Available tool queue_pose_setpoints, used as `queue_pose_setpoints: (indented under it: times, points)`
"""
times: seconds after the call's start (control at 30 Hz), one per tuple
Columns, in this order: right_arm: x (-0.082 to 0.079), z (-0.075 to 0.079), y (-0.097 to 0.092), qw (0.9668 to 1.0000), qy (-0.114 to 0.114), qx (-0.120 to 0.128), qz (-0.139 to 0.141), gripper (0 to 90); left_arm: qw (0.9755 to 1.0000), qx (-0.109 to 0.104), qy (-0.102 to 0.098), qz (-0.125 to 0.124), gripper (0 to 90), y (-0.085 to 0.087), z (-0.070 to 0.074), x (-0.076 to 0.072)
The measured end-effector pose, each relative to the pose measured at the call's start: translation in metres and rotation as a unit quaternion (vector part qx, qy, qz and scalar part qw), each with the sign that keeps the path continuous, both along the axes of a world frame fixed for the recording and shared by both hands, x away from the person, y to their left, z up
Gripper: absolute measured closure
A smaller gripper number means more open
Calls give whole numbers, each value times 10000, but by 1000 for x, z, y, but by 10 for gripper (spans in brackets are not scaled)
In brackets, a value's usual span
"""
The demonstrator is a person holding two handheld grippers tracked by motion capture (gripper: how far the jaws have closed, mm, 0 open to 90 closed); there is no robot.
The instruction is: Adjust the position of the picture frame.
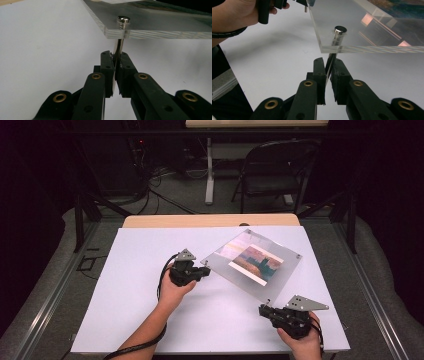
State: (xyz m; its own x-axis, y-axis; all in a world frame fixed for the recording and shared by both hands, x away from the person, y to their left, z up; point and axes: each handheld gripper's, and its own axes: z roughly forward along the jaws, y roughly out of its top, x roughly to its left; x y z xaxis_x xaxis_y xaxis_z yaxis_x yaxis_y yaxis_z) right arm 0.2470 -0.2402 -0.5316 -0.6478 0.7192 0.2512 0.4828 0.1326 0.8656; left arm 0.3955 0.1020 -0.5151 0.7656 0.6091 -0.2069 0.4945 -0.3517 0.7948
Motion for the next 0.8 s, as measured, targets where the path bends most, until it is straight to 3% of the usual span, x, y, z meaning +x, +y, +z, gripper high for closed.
queue_pose_setpoints:
  times: [0.1,0.4,0.8]
  points:
    - [1,0,-3,9998,117,167,-7,852,10000,-35,13,-21,846,0,-1,-2]
    - [1,6,-6,9998,73,112,-137,852,10000,-53,-40,-32,854,6,4,-14]
    - [19,11,-3,9997,-42,142,-197,853,9996,-246,84,110,853,38,9,-57]
